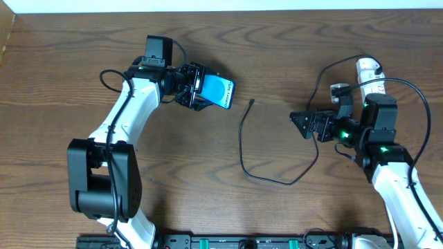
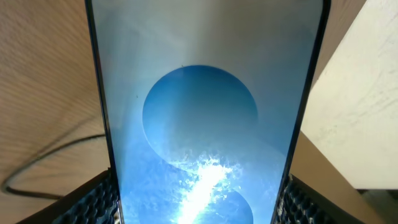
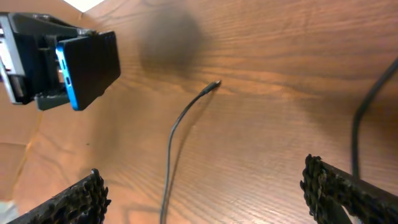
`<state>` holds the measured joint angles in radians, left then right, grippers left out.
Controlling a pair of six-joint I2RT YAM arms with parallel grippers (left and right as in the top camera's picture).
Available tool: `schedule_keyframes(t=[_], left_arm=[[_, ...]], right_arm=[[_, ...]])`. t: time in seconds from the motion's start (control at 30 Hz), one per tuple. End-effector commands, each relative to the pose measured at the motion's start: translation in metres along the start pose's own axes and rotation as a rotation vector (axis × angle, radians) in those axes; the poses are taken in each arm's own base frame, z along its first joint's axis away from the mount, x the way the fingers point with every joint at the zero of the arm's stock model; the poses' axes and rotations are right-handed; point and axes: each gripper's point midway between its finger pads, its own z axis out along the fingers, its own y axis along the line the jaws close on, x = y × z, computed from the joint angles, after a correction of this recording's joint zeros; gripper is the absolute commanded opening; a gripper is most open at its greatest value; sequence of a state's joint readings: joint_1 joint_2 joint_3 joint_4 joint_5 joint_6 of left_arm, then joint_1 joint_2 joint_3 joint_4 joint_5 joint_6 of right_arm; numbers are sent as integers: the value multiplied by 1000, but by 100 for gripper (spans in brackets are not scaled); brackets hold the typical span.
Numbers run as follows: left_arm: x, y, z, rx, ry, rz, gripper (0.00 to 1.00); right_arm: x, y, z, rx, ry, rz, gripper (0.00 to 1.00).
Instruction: Plug charger to phone and switch on socket
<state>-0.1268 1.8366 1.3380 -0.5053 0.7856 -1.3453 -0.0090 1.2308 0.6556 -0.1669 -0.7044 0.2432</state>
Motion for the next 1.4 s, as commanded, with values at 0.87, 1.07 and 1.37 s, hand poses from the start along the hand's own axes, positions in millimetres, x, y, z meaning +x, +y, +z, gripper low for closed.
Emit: schedule_keyframes(t=[0.87,1.07,1.37], left_arm=[[27,-24,-15,72,109,-35,68],[27,-24,-15,72,109,-35,69],[27,-24,-15,71,109,-35,69]], right_arm=[[-44,131,132,-35,124,-76,77],[-36,143,175,-63,76,-35,57],[-30,141,183,-59,85,15,9]])
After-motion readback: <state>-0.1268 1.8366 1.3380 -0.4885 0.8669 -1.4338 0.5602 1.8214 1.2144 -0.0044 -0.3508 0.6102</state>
